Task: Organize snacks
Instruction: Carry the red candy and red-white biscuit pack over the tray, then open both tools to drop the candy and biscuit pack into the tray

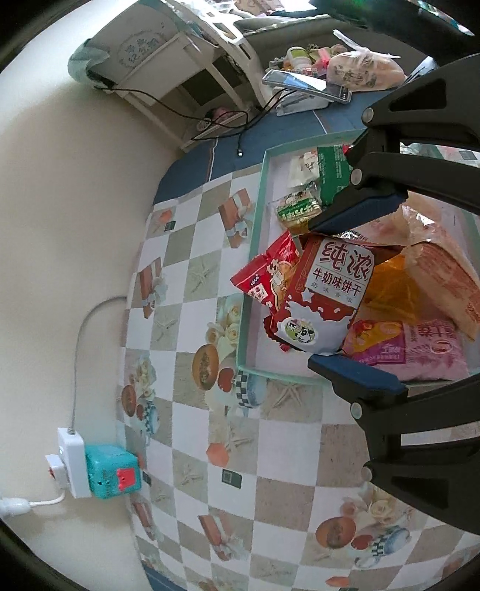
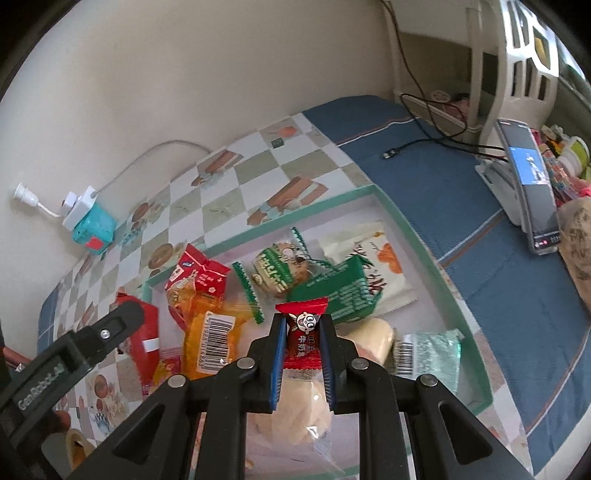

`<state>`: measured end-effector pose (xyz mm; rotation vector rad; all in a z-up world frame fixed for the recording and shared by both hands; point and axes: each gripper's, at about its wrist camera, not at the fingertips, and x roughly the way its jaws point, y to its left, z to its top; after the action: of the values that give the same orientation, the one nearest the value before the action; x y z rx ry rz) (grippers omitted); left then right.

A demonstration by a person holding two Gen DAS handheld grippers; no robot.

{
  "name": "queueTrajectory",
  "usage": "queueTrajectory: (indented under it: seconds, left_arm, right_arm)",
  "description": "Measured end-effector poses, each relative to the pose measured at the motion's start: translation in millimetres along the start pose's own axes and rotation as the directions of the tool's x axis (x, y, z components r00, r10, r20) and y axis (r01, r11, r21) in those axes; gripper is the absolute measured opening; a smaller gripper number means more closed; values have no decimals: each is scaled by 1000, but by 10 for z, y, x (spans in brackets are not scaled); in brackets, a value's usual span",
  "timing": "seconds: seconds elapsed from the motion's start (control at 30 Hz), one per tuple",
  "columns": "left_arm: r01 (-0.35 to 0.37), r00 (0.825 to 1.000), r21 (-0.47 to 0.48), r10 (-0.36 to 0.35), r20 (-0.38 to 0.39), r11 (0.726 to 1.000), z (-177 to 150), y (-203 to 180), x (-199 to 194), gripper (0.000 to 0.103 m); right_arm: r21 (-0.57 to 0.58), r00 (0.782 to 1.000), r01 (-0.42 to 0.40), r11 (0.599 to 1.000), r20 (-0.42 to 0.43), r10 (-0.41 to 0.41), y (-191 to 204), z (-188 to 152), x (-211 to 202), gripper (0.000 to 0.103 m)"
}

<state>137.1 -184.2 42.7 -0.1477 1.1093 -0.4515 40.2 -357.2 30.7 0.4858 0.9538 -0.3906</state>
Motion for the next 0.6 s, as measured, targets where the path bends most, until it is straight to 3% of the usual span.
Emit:
queueTrajectory:
  seconds: [0.43, 0.6]
  left_arm:
    - [-2, 1000, -15, 2, -22, 1000, 38, 44, 127, 68]
    - [15, 1000, -26, -15, -11, 1000, 59, 84, 45, 74]
  right_arm:
    - [-38, 999, 21, 999, -36, -22, 113, -22, 126, 19]
    - [-48, 999, 25, 999, -40, -27, 148, -30, 129, 22]
